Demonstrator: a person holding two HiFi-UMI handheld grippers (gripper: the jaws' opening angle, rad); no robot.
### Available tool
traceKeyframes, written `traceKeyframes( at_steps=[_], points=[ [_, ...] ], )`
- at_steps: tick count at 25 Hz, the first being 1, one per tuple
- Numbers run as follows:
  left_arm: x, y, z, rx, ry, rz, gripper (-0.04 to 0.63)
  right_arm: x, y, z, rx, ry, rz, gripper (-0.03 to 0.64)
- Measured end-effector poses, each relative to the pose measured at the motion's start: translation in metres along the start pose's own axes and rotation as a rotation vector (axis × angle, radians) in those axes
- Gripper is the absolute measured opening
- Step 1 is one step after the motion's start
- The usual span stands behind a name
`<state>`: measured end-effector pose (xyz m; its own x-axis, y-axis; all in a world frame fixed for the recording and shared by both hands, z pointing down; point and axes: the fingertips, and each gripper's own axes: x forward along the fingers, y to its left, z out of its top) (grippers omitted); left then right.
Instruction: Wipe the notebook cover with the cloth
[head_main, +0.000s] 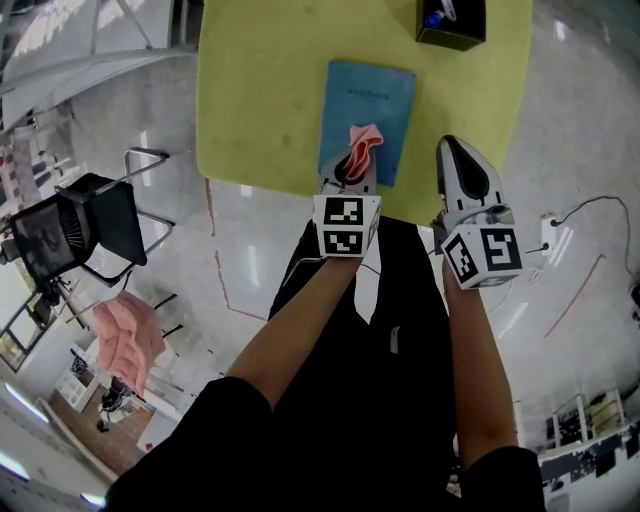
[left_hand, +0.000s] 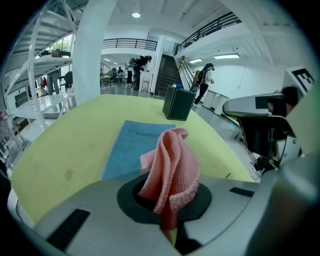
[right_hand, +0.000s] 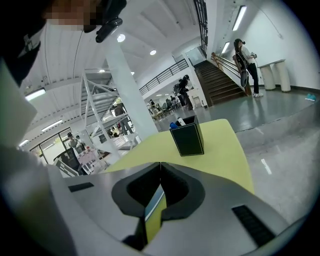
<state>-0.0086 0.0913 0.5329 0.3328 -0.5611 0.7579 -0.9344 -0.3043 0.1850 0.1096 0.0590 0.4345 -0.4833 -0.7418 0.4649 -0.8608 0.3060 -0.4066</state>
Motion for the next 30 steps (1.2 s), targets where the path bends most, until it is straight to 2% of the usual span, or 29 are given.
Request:
traceKeyframes(
  at_steps=[9,15,22,30],
  points=[
    [0.003,-0.026,0.000,-0.004,0.013,-0.050,0.023,-0.013,-0.019,0.002,-0.002,-0.007,-0.026,0.031],
    [0.007,-0.040,-0.002,-0.060,0.013,-0.077,0.023,-0.016,-0.020,0.002,-0.005,-0.034,-0.009,0.031],
    [0.007,-0.041,-0.001,-0.059,0.002,-0.064,0.023,-0.021,-0.021,0.004,-0.023,-0.068,-0.005,0.031],
    [0.009,-0.049,0.000,-0.038,0.002,-0.098,0.023,-0.031,-0.027,0.018,-0.062,-0.030,-0.055,0.031]
  ],
)
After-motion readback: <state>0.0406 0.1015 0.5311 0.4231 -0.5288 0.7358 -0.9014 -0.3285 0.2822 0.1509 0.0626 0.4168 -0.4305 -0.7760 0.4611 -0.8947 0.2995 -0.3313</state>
